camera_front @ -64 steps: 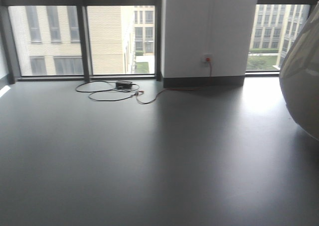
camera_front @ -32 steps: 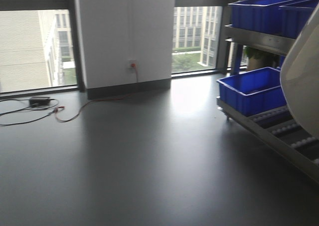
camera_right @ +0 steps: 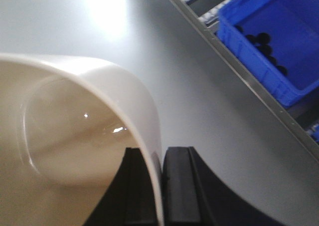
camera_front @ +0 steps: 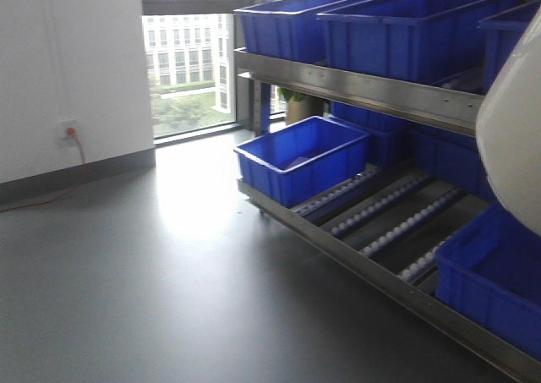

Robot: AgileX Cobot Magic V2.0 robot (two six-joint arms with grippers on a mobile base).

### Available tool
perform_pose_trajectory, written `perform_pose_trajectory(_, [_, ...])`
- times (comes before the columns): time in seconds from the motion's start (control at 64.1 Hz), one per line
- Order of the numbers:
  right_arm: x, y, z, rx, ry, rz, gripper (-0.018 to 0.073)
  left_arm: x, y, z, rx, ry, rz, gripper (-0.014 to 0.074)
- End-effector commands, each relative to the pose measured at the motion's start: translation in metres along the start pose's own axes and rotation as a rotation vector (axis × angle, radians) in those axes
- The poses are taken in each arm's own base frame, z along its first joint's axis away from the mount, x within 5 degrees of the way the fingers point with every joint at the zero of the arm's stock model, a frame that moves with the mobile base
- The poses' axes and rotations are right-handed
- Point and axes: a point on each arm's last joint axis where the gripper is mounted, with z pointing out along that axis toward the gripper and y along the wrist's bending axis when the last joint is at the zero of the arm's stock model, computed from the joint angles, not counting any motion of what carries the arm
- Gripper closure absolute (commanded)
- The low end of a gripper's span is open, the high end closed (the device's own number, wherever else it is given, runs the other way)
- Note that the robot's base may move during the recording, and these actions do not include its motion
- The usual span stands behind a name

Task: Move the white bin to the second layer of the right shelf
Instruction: 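Turn the base toward the roller shelf with blue crates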

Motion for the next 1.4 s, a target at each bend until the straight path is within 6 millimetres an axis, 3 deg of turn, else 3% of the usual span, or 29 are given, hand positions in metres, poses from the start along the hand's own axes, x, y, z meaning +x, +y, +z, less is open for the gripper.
perform_pose_trajectory(0.0, [-0.0154, 0.0009, -0.0063, -0.005, -0.115, -0.005, 0.0510, 0.0041, 0.0002, 0.0003, -0.004, -0.060, -0.009, 0.0512])
perform_pose_trajectory(1.389, [-0.0154, 0.0009, -0.0063, -0.005, -0.115, -0.005, 0.0510, 0.0041, 0.0002, 0.0003, -0.004, -0.060, -0.009, 0.0512])
